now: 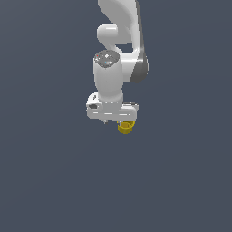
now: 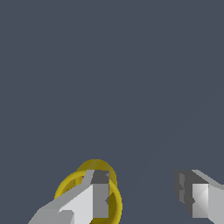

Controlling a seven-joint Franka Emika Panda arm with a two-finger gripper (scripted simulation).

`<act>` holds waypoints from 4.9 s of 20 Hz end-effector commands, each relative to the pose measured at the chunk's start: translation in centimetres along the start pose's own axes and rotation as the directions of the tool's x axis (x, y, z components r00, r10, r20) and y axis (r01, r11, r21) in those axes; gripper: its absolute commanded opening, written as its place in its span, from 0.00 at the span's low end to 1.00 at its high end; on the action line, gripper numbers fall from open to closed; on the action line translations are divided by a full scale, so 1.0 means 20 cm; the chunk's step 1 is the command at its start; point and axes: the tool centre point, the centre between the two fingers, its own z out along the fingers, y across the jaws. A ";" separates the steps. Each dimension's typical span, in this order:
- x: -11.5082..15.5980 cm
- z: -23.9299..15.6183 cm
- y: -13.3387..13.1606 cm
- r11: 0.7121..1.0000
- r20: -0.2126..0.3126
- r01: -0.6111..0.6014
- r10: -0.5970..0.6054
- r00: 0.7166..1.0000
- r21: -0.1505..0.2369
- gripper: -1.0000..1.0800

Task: Pick up the object and move it to a goal position.

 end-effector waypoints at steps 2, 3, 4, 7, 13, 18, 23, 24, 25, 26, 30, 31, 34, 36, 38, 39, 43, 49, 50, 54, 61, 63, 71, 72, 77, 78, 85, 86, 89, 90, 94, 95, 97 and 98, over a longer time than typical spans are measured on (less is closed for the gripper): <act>-0.05 0.03 -0.03 0.997 0.004 -0.065 0.065 0.998 0.032 0.62; -0.07 0.05 -0.04 0.995 0.006 -0.089 0.089 0.996 0.042 0.62; -0.08 0.06 -0.05 0.992 0.009 -0.115 0.114 0.993 0.053 0.62; -0.15 0.10 -0.07 0.975 0.022 -0.204 0.203 0.979 0.088 0.62; -0.32 0.19 -0.12 0.896 0.066 -0.420 0.414 0.908 0.148 0.62; -0.45 0.26 -0.13 0.799 0.106 -0.577 0.567 0.817 0.168 0.62; -0.55 0.30 -0.12 0.713 0.134 -0.680 0.667 0.733 0.170 0.62; -0.57 0.31 -0.12 0.699 0.138 -0.695 0.681 0.719 0.169 0.62; -0.58 0.31 -0.12 0.686 0.141 -0.708 0.694 0.706 0.168 0.62; -0.60 0.32 -0.11 0.675 0.144 -0.719 0.705 0.695 0.167 0.62; -0.63 0.33 -0.11 0.643 0.151 -0.748 0.733 0.663 0.164 0.62; -0.64 0.34 -0.11 0.639 0.152 -0.752 0.737 0.659 0.164 0.62; -0.64 0.33 -0.11 0.641 0.152 -0.750 0.735 0.661 0.163 0.62; -0.64 0.34 -0.11 0.641 0.152 -0.750 0.735 0.661 0.163 0.62; -0.64 0.36 -0.11 0.640 0.152 -0.751 0.735 0.660 0.163 0.62; -0.64 0.37 -0.12 0.639 0.152 -0.751 0.736 0.659 0.163 0.62; -0.64 0.44 -0.13 0.637 0.152 -0.754 0.739 0.657 0.162 0.62; -0.64 0.48 -0.14 0.635 0.153 -0.755 0.740 0.655 0.163 0.62; -0.64 0.48 -0.14 0.635 0.153 -0.755 0.740 0.655 0.163 0.00; -0.64 0.48 -0.14 0.635 0.153 -0.755 0.740 0.655 0.163 0.00; -0.63 0.48 -0.14 0.635 0.152 -0.755 0.740 0.655 0.165 0.00; -0.63 0.47 -0.14 0.635 0.152 -0.755 0.740 0.655 0.165 0.00; -0.61 0.33 -0.11 0.634 0.152 -0.755 0.740 0.655 0.163 0.00; -0.61 0.30 -0.10 0.634 0.152 -0.756 0.741 0.654 0.163 0.00; -0.59 0.12 -0.07 0.634 0.151 -0.756 0.742 0.654 0.161 0.00; -0.58 0.08 -0.06 0.634 0.150 -0.757 0.742 0.653 0.160 0.00; -0.53 -0.26 0.01 0.633 0.148 -0.758 0.744 0.652 0.156 0.00; -0.52 -0.31 0.02 0.633 0.147 -0.758 0.744 0.652 0.156 0.00; -0.50 -0.45 0.05 0.633 0.146 -0.758 0.744 0.652 0.155 0.00; -0.50 -0.50 0.06 0.633 0.146 -0.758 0.744 0.652 0.155 0.00; -0.47 -0.70 0.10 0.633 0.146 -0.758 0.744 0.652 0.155 0.00; -0.46 -0.75 0.11 0.633 0.146 -0.758 0.744 0.652 0.155 0.00; -0.44 -0.84 0.13 0.633 0.146 -0.758 0.744 0.652 0.155 0.00; -0.44 -0.89 0.14 0.633 0.146 -0.758 0.744 0.652 0.155 0.00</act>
